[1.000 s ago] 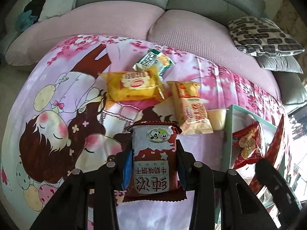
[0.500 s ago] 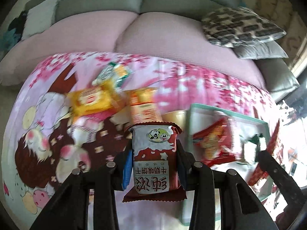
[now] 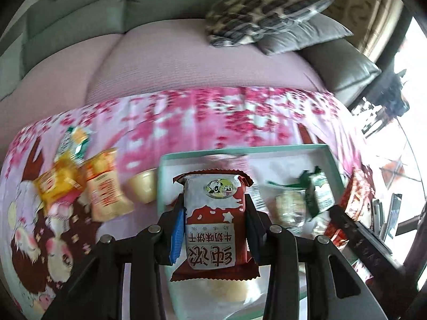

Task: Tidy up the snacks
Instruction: 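Carry the milk biscuit pack and red packet over the tray with both grippers, then open both grippers to drop the milk pack and red packet in the tray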

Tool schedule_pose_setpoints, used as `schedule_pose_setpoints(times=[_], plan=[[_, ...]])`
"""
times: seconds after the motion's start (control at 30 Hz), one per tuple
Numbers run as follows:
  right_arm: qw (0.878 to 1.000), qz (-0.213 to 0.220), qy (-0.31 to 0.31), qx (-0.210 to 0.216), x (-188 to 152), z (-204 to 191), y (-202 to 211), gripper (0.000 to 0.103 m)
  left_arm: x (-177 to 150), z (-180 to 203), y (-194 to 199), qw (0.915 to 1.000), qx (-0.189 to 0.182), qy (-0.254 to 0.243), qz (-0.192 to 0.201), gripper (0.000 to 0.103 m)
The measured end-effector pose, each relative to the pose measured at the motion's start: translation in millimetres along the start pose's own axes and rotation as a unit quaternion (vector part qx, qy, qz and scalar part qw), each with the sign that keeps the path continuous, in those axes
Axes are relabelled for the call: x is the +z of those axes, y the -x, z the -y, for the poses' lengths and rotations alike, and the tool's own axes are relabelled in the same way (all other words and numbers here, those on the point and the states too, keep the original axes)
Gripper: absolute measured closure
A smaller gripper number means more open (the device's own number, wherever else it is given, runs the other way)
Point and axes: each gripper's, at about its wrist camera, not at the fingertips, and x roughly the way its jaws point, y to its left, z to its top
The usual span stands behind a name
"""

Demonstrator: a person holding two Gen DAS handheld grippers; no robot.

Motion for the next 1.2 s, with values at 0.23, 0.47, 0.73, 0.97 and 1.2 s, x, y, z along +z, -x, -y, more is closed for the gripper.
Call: schedule_pose_setpoints(times=[0.23,0.47,0.73,0.97,1.2], plan=[[0.999,-0.014,0.033,-0.031,-1,-7,-15,0.054,9,39,-26,0.9988,-0.003,-0.039,-0.029,0.062],[0.997,-0.021,0.052,-0.046,-3,-11,-23,0.054,12,52,-46,0.9975,0.001,-0.052,-0.049,0.062],[0.997,-0.028,0.058,-0.051,-3,-13,-28,0.054,15,60,-60,0.9963,0.005,-0.061,-0.06,0.062],[0.997,-0.031,0.057,-0.05,-4,-13,-30,0.054,15,65,-65,0.9957,0.002,-0.063,-0.068,0.062],[0.997,-0.029,0.06,-0.05,-4,-15,-28,0.054,14,61,-59,0.9963,-0.009,-0.054,-0.067,0.06]])
